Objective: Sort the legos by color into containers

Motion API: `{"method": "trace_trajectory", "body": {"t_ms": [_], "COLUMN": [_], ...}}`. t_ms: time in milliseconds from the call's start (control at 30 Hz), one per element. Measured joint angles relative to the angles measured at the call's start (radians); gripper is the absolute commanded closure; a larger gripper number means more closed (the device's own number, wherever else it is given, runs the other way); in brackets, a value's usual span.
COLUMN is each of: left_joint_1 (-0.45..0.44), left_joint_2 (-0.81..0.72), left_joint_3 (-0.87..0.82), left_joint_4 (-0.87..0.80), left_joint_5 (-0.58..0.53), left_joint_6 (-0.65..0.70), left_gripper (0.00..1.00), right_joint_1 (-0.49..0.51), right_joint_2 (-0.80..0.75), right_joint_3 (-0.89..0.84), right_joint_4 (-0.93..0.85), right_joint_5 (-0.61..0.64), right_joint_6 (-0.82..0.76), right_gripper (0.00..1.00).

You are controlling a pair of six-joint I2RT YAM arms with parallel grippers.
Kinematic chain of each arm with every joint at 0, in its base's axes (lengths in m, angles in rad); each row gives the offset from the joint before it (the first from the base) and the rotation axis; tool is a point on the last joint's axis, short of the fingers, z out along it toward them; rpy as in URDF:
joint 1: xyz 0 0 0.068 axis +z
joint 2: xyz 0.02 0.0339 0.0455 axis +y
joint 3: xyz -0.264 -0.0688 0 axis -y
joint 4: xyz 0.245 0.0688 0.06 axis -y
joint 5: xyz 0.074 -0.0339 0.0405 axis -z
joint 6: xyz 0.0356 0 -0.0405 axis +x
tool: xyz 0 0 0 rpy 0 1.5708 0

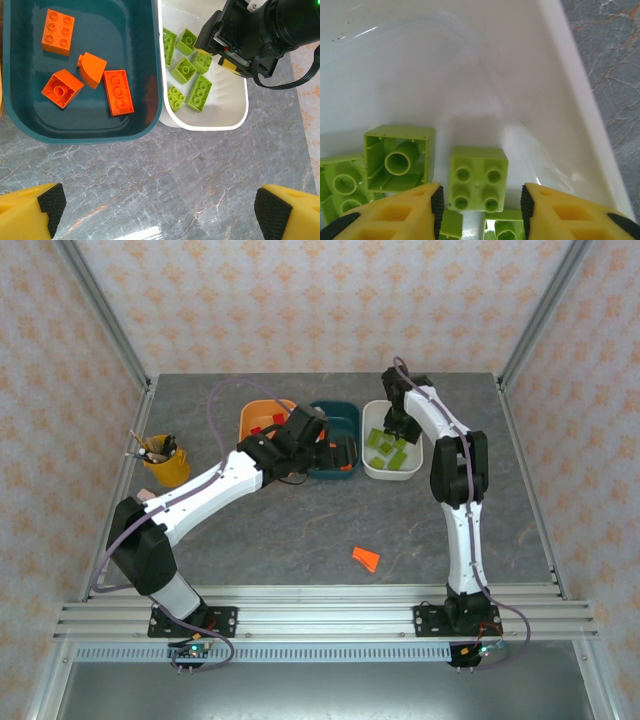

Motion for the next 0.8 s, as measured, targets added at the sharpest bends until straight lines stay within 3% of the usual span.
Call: {"method": "trace_trajectory", "body": {"t_ms": [233,367,667,800], "left_joint_1": [0.000,-0.001,-0.001,-0.004], "left_joint_2": [-0.048,-0.119,-0.313,-0.433], "left_joint_3": [-0.042,-0.099,-0.313,-0.462], "left_joint_4": [-0.008,-0.029,-0.092,-0.099], "left_joint_5": [0.000,0.000,-0.004,0.001], "left_joint_6": [0.008,0.031,-0.016,-0.099], "left_gripper": [0.01,0.01,0.02,0.03], "right_joint_1": [0.014,0.051,0.195,0.292], "right_joint_2": [-0.014,-0.121,-0.731,-0.910], "right_joint_3": [0.061,0.034,-0.447,-0.653], "right_joint_4": [-0.017,-0.008,0.105,0.109], "right_joint_5": [-0.013,-0.021,-0.081,-0.124], "right_joint_6": [-0.013,-0.016,-0.059,-0.104], "right_gripper": [0.49,0.49,0.46,0.43]}}
